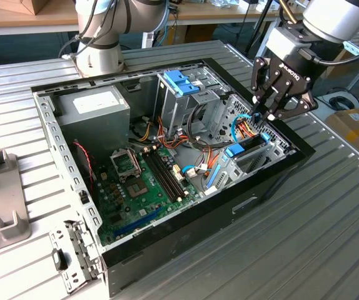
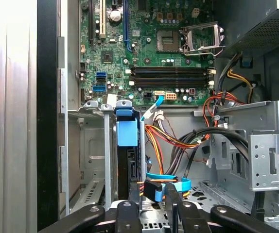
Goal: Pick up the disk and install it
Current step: 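Insert the second disk wire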
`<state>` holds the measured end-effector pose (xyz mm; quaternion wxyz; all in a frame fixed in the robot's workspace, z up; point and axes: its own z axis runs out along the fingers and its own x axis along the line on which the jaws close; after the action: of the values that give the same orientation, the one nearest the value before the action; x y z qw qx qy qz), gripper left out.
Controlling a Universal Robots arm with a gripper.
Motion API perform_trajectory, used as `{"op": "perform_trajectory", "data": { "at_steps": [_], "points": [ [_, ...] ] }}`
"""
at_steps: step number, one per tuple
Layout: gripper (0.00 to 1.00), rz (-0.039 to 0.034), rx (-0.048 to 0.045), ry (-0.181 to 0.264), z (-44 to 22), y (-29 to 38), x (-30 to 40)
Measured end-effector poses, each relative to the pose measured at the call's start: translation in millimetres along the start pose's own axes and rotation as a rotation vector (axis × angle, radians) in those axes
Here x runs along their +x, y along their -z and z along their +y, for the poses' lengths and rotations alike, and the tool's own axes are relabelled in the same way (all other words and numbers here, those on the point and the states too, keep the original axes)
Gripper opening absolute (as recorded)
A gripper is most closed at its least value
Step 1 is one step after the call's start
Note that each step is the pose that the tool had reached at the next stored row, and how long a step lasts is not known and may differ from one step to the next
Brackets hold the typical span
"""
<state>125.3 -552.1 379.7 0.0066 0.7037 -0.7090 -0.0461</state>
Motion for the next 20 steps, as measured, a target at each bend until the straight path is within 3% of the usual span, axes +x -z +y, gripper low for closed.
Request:
{"op": "perform_trajectory", "data": {
  "at_steps": [15, 16, 19, 20],
  "points": [
    [0.35, 0.0001, 0.0000, 0.000, 0.1, 1.9, -0.1],
    [0.16, 0.0001, 0.0000, 0.000, 0.2, 2.2, -0.1],
    [0.16, 0.0005, 0.0000, 0.000, 0.5, 3.0, 0.1],
    [0.16, 0.0001, 0.0000, 0.000, 1.3, 1.7, 5.6]
  ]
}}
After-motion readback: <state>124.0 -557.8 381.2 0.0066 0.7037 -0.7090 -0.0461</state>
